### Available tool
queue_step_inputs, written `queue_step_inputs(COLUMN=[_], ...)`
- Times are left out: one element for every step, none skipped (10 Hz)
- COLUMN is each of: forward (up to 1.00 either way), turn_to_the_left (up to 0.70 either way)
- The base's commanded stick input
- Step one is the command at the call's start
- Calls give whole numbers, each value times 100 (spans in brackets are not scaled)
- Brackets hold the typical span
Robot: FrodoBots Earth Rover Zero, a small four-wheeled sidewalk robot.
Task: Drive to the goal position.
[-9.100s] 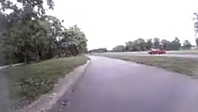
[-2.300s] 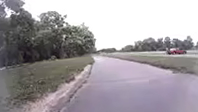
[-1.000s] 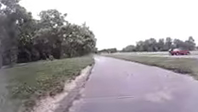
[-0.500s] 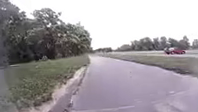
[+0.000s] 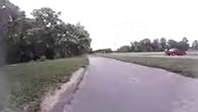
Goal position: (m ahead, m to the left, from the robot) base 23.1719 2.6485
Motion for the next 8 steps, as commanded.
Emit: queue_step_inputs(forward=[70,70,70,70,70,70,70,70], turn_to_the_left=[-1,-1,-1,-1,-1,-1,-1,-1])
